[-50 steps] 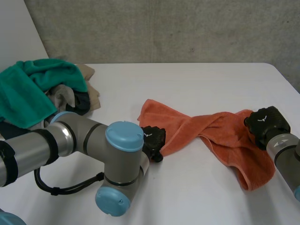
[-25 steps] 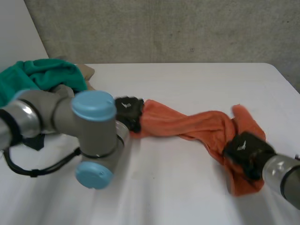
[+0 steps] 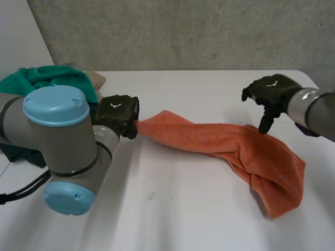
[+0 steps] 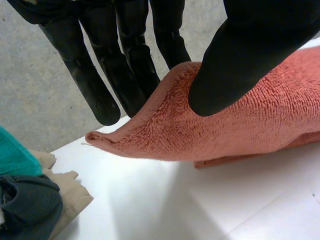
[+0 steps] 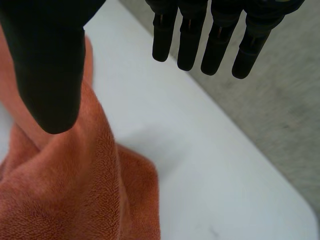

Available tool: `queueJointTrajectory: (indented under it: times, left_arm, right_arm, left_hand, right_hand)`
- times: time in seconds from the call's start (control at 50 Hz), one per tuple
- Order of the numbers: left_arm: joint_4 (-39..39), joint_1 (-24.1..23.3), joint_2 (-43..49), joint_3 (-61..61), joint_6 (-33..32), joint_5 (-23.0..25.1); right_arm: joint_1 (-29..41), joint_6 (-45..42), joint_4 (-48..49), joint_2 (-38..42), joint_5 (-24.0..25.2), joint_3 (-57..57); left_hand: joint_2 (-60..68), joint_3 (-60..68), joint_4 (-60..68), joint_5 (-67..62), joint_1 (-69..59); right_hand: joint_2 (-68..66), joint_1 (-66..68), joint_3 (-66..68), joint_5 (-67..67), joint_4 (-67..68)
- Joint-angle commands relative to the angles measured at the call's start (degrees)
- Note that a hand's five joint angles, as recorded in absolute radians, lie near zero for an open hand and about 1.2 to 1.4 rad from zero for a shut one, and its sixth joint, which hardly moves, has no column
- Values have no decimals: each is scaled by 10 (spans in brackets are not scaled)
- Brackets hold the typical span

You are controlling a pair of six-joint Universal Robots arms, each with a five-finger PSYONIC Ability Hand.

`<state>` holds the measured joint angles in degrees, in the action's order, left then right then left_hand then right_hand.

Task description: Fold the laundry.

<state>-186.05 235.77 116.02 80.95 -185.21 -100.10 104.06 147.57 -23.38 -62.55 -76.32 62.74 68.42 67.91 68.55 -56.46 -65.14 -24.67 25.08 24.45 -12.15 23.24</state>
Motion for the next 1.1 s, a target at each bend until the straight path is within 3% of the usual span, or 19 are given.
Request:
queueJointTrajectory:
  times: [0.02,0.12,0.16,0.18,0.22,0.26,0.3,0.34,0.42,0.46,0.56,0.78,0.82,0.88,0.96,1.02,1.1]
  left_arm:
    - [1,7,-4,15,-1,0]
    - [-5,31,1,10,0,3]
    - [-16,43,6,0,-1,13]
    - [-32,49,10,-13,-9,24]
    - [-62,54,23,-45,-43,42]
    - [-116,65,34,-106,-116,67]
    - [-147,71,36,-135,-149,74]
    - [-228,77,34,-186,-201,83]
    - [-330,79,32,-236,-214,85]
    - [-347,82,29,-243,-213,84]
    - [-342,81,12,-220,-213,85]
    - [-336,78,-31,13,-213,85]
    - [-336,76,-34,58,-214,86]
    - [-336,75,-47,110,-215,89]
    - [-334,75,-64,153,-217,89]
    - [-329,76,-81,172,-218,88]
    - [-314,80,-108,197,-216,89]
  right_arm:
    - [18,-53,-74,170,-14,-141]
    - [21,-80,-94,255,-54,-202]
    - [23,-80,-74,272,-74,-224]
    - [25,-79,-47,276,-84,-239]
    - [26,-77,12,270,-97,-258]
    - [26,-64,116,220,-120,-264]
    - [26,-47,215,150,-139,-245]
    - [26,-38,272,112,-145,-223]
    - [38,-35,403,8,-146,-140]
    - [41,-36,421,-17,-144,-114]
    - [42,-36,404,-61,-142,-37]
    - [68,-30,330,-57,-144,187]
    - [77,-29,330,-50,-144,229]
    - [85,-32,325,-42,-147,261]
    - [83,-33,302,-46,-148,267]
    - [82,-39,267,-50,-144,258]
    - [78,-68,152,-76,-138,192]
  left_hand:
    - [116,121,115,-135,-149]
    - [116,121,115,-135,-149]
    - [116,121,115,-135,-149]
    - [116,121,115,-135,-149]
    - [116,121,115,-135,-149]
    - [116,121,115,-135,-149]
    - [116,121,115,-135,-149]
    - [116,121,115,-135,-149]
    - [116,121,115,-135,-149]
    - [116,121,115,-135,-149]
    - [116,121,115,-135,-149]
    - [116,121,115,-135,-149]
    - [116,121,115,-135,-149]
    - [116,121,115,-135,-149]
    - [116,121,115,-135,-149]
    - [116,121,115,-135,-149]
    - [116,121,115,-135,-149]
  right_hand:
    - [3,-7,-1,-22,11]
    - [-37,33,39,-62,52]
    - [-240,236,242,-265,254]
    - [-418,413,420,-443,432]
    - [-553,549,555,-578,567]
    - [-553,549,555,-579,568]
    - [-553,549,555,-579,568]
    - [-553,549,555,-579,568]
    - [-553,549,555,-579,568]
    - [-553,549,555,-579,568]
    - [-553,549,555,-579,568]
    - [-553,549,555,-579,568]
    - [-479,475,481,-504,493]
    - [-214,210,216,-239,228]
    - [-65,61,67,-90,79]
    - [-27,23,30,-53,42]
    - [-21,17,23,-46,35]
